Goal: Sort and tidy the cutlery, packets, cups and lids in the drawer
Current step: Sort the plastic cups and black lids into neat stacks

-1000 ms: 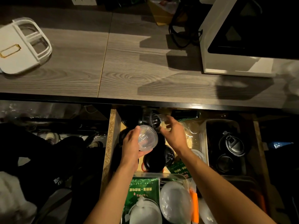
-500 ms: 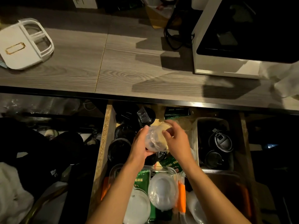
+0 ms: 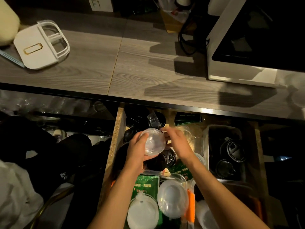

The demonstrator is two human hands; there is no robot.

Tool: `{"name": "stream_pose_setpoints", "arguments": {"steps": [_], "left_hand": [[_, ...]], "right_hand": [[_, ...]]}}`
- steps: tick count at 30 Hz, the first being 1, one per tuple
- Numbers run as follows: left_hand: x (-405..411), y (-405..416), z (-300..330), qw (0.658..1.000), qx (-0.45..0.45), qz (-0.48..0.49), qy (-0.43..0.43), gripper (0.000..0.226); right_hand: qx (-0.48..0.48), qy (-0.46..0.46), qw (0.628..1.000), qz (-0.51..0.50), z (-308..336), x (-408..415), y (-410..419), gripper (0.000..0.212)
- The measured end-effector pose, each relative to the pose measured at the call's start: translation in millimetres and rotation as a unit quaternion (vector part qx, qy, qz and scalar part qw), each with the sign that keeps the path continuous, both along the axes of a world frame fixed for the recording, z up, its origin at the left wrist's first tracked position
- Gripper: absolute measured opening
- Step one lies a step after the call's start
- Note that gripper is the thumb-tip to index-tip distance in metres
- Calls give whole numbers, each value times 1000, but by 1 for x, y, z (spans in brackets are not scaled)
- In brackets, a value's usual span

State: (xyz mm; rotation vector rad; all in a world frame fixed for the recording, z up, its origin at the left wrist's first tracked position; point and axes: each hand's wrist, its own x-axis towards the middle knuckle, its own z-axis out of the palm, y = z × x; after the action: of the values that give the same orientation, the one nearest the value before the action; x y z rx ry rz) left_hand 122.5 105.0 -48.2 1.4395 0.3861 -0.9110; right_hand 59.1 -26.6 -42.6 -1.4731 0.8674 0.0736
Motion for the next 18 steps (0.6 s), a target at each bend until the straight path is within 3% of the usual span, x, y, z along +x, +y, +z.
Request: {"name": "stream_pose_setpoints", "arguments": {"steps": [2,6,10,13,18], "left_hand": [[11,4,-1,999,5,37,-6,9],[22,9,-5,998,10,63,3,8],[23,10,-6,998,10,58,13,8],[21,10,-7,998,18,59,23,12],[12,1,-8,998,21,42,33,36]], "right_hand": [[-79,36,995,-46,-20,16,-5,27],[-198,112,973,47,-44,52,-7,51],[-230,137,962,61,-64,67,-10,31],[-231,113,966,22,-66,60,-8,14],[-265,-13,960,-87,-20,17,-3,13]]}}
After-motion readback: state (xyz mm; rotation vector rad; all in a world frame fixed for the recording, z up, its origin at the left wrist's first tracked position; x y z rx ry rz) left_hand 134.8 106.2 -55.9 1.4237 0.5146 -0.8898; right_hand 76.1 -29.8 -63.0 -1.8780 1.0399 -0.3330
